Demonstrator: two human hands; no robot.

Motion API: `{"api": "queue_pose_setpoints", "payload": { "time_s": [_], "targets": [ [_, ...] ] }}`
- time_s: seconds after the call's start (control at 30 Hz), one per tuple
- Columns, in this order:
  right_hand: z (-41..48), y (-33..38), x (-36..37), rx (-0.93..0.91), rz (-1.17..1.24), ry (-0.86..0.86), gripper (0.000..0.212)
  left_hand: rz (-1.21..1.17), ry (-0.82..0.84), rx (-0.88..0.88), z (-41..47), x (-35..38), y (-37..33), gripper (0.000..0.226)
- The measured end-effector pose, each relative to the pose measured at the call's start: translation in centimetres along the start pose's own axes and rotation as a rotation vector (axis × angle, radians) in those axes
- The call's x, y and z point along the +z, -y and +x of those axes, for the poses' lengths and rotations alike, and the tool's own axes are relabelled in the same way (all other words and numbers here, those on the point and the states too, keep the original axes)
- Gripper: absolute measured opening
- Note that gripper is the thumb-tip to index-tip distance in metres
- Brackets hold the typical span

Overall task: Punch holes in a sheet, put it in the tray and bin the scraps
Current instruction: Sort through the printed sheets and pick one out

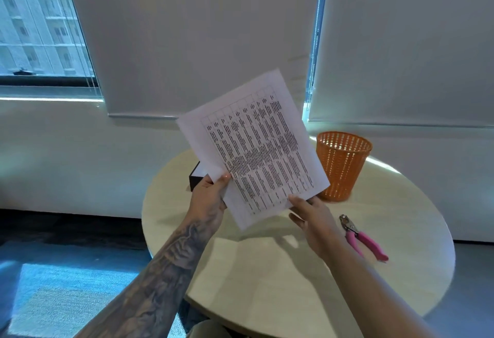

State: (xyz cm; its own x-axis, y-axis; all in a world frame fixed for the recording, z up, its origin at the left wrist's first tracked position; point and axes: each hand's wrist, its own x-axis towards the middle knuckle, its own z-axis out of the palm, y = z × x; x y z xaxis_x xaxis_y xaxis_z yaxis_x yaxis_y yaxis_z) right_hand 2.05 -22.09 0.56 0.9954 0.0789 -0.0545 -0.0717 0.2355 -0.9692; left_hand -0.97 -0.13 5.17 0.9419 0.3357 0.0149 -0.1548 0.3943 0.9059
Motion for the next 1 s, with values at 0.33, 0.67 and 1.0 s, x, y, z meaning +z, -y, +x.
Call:
{"api": "queue_pose_setpoints", "payload": {
  "time_s": [0.33,0.67,1.0],
  "targets": [
    [0.6,4.0,-2.7,-0.164,-0.17,-0.128,0.022,0.075,-0.052,0.067,2.9,-5.6,-4.6,0.019],
    [0.7,6.2,-0.9,-0.386,-0.245,-0.12,0.022,0.454,0.037,0.187,3.4,-5.1,-5.1,0.015],
    [-0.8,0.7,-1.3,-0.27,-0.256,-0.103,0.028,0.481,-0.024,0.098,1.4,-5.8,2.0,0.025]
  ]
}}
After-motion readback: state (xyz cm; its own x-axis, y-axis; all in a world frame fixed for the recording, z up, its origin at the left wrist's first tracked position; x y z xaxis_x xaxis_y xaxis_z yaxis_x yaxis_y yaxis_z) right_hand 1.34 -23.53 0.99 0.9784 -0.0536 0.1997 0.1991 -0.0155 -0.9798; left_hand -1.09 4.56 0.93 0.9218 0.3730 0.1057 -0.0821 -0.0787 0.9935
